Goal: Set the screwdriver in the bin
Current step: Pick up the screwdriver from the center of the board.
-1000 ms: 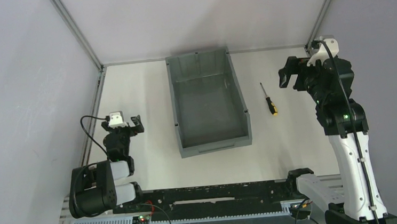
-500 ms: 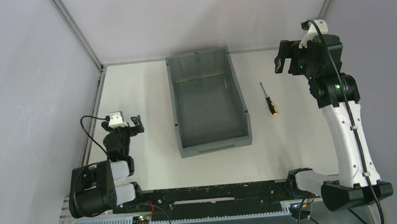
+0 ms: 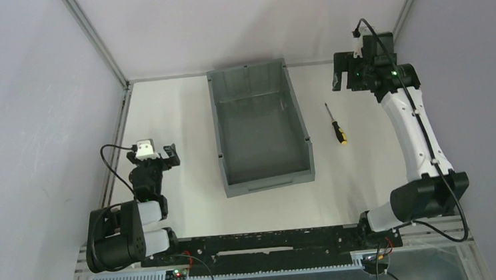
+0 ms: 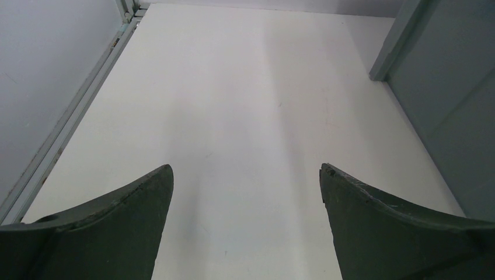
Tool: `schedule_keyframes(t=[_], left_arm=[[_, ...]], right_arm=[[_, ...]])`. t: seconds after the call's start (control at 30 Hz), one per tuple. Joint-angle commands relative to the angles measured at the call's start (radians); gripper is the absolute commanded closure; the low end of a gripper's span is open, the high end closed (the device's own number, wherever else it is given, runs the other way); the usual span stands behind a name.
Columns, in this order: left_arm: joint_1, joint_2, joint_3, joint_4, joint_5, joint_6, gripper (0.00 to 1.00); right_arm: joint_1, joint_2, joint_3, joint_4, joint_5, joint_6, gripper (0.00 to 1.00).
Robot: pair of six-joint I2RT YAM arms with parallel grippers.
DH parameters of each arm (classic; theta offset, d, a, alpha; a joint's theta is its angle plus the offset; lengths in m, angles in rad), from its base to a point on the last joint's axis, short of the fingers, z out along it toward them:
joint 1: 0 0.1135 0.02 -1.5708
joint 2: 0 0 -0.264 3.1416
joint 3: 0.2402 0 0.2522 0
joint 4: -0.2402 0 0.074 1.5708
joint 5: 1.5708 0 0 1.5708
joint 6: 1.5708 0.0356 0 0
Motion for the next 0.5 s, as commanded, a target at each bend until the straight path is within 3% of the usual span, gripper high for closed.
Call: schedule_keyframes(t=[0.0,0.47], left_arm=[[-0.004,-0.012,0.039,0.041,-0.005,-0.012,0.00],[-0.004,-0.012,0.038,0.040,-0.006,-0.012,0.00]], right_arm=[[-0.006,0.058,0.038,-0.049,-0.001,0.012,0.02],[-0.012,0.295,-0.003,-0.083,0.014,0.047,0.07]])
